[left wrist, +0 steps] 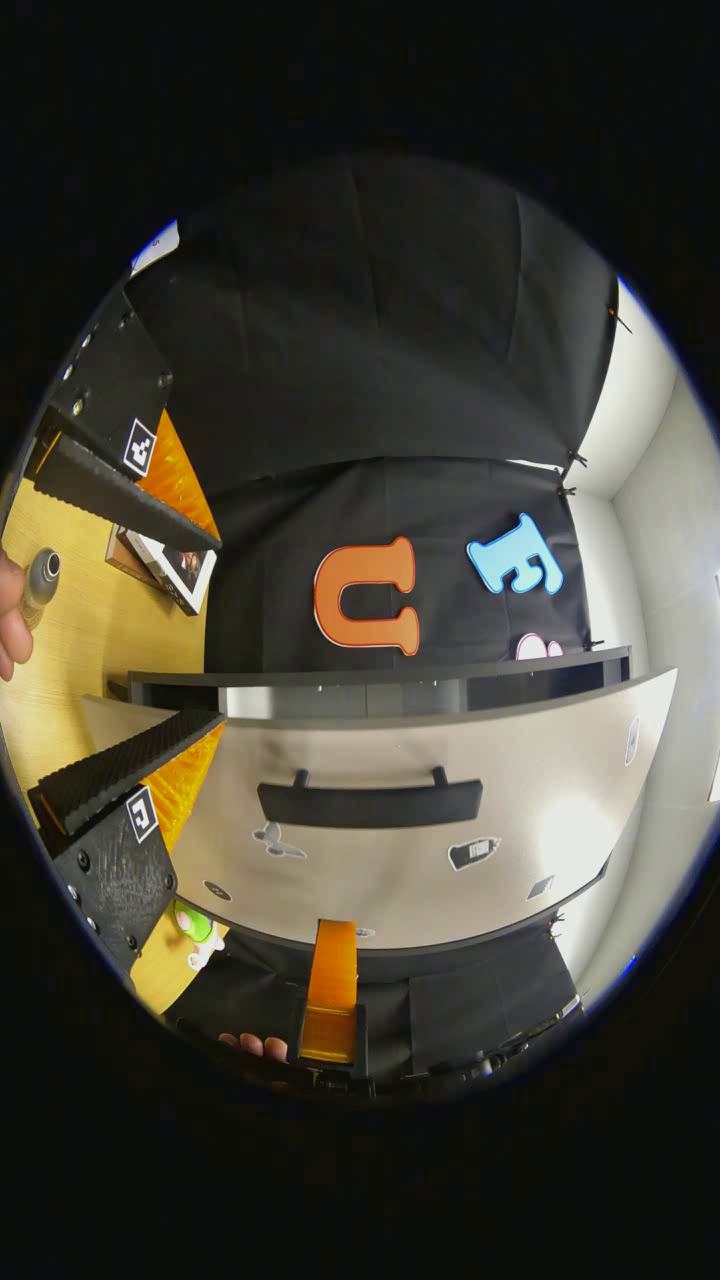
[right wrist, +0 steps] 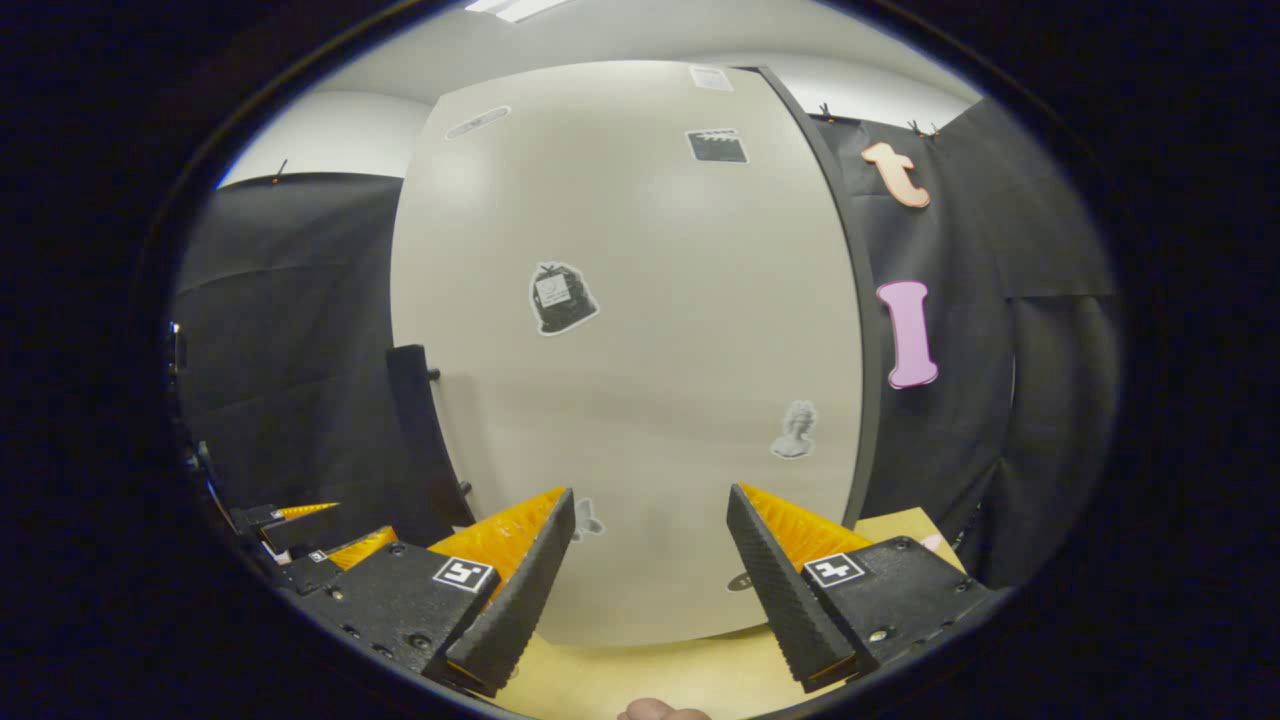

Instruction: Open the cabinet door with the right hand, grasp the bottle in the cabinet with the left hand and place it on the coaster, then close the cabinet door with the right hand.

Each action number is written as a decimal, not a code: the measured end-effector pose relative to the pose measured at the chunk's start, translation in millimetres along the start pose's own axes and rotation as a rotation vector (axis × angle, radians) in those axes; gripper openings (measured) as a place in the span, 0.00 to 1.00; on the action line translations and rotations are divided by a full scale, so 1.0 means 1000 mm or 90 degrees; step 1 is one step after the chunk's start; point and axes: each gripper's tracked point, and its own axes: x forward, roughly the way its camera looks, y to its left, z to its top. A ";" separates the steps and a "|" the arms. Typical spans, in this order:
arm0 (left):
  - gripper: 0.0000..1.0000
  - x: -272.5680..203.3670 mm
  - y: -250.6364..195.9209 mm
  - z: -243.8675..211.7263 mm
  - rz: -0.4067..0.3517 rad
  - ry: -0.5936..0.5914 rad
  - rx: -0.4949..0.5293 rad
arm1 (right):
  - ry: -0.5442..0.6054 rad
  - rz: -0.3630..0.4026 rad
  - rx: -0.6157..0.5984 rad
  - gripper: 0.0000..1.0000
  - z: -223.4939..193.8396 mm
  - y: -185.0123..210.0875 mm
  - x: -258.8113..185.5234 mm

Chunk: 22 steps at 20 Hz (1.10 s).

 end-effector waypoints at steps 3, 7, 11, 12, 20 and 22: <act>0.96 0.001 -0.017 0.006 -0.026 -0.005 -0.017 | 0.001 -0.033 0.003 0.98 -0.003 -0.027 -0.019; 0.96 0.002 -0.038 0.016 -0.053 -0.019 -0.017 | 0.014 -0.084 0.008 0.98 -0.009 -0.066 -0.042; 0.93 0.000 -0.060 0.021 -0.083 -0.032 -0.012 | 0.013 -0.145 0.001 0.94 -0.011 -0.100 -0.063; 0.93 -0.001 -0.068 0.020 -0.094 -0.029 -0.011 | 0.022 -0.163 -0.007 0.82 -0.014 -0.109 -0.067; 0.58 -0.001 -0.093 0.036 -0.124 -0.061 -0.011 | 0.032 -0.210 -0.026 0.41 -0.023 -0.133 -0.084; 0.64 0.001 -0.090 0.039 -0.114 -0.064 -0.026 | 0.033 -0.218 0.015 0.38 -0.024 -0.140 -0.086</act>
